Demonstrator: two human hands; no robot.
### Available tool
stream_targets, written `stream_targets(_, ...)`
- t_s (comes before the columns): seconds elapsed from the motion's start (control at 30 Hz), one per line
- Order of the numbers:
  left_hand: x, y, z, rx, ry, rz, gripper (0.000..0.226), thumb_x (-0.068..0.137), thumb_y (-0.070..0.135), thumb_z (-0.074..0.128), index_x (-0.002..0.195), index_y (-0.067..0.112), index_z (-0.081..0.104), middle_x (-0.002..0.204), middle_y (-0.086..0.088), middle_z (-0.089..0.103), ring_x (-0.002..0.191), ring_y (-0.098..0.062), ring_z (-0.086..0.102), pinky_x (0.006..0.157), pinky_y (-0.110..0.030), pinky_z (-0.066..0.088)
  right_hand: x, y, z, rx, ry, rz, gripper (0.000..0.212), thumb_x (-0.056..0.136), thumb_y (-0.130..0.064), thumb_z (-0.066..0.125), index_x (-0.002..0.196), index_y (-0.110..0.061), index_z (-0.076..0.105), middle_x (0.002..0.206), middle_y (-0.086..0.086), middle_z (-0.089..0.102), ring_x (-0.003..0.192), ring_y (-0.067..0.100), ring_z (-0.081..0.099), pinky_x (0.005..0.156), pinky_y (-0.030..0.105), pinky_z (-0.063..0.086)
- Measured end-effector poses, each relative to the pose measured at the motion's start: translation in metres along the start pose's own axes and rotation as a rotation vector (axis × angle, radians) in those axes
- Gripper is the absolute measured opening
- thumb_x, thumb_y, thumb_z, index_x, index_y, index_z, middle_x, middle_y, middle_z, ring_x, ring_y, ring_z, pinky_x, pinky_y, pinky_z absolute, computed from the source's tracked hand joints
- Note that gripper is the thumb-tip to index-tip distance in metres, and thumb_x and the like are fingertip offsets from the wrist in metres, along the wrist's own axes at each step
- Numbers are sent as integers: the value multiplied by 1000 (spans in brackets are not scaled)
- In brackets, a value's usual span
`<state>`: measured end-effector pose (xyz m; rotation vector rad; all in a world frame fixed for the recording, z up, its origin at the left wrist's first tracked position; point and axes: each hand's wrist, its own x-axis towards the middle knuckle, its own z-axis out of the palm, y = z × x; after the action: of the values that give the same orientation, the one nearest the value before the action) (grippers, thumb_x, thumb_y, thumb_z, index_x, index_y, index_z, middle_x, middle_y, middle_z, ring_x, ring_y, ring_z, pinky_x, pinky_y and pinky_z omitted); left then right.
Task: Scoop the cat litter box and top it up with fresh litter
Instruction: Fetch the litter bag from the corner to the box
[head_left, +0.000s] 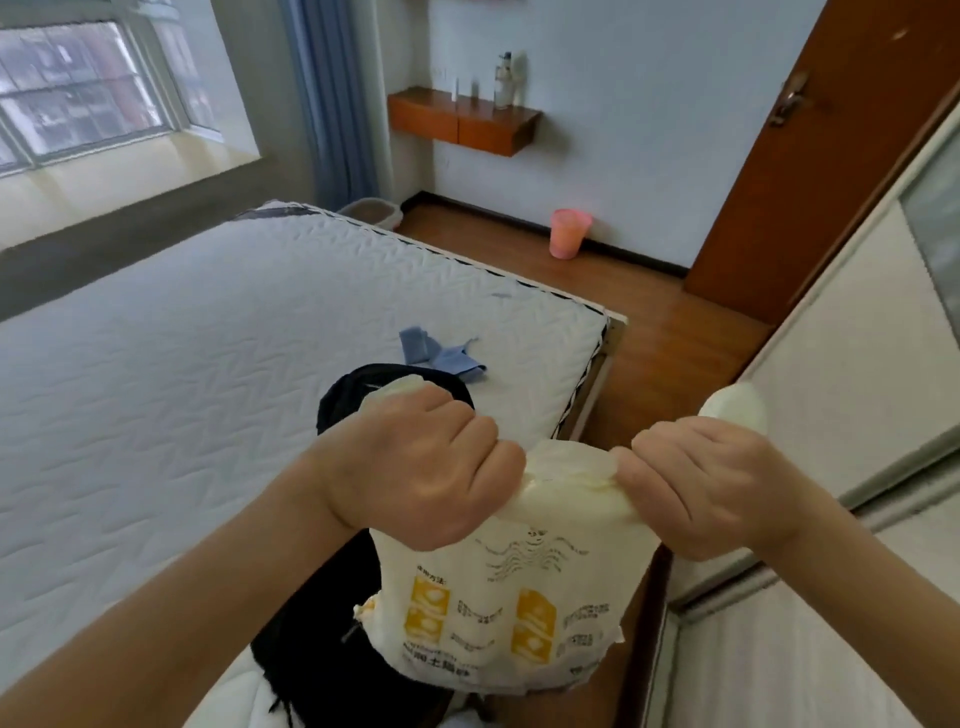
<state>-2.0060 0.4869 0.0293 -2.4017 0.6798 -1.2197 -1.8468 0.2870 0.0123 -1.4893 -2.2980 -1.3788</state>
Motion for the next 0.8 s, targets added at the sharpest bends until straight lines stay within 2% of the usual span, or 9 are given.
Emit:
stream_targets(0.17,25,-38,74,-109,-18,95,30,73,-5,51,55,14,38,49,-2,31,42,-16,24,46,-28,19,-31,41,24,-45,-93,56,10,86,-11,61,84,-6,53,55,3,60,42,16,55,39,25,48)
stream_targets(0.3,54,-67,126,-120,9,145,30,76,-6,44,56,15,38,48,-1,30,44,-15,19,49,-28,14,-56,82,47,-83,-137,93,22,75,-12,71,85,-4,54,55,4,60,41,18,55,37,26,46)
stream_targets(0.4,78,-83,167,-104,15,155,28,74,-5,45,55,14,39,48,-1,30,41,-16,22,50,-28,15,-77,117,64,-100,-121,86,12,82,-9,65,86,-4,54,55,4,60,42,17,56,38,25,47)
stream_targets(0.53,111,-95,223,-116,2,139,30,76,-7,40,55,14,39,48,-1,31,39,-16,25,47,-27,17,-117,167,94,-80,-113,101,21,77,-14,71,85,-5,54,55,4,59,42,16,54,38,24,46)
stream_targets(0.63,134,-100,264,-124,-33,141,30,75,-7,41,53,13,40,47,0,31,38,-15,25,44,-26,18,-147,201,116,-22,-106,142,23,74,-16,76,80,-6,56,55,3,57,41,15,52,38,24,45)
stream_targets(0.73,152,-104,304,-161,-97,112,28,73,-8,40,53,12,41,47,0,31,37,-16,25,43,-25,18,-178,231,139,19,-114,180,16,68,-11,79,68,-8,63,53,2,52,39,15,47,36,24,42)
stream_targets(0.8,162,-107,331,-177,-120,103,27,72,-7,40,53,12,41,47,-1,32,37,-16,25,42,-25,19,-194,248,153,32,-124,229,16,70,-11,78,66,-9,63,53,1,50,40,15,44,36,24,39)
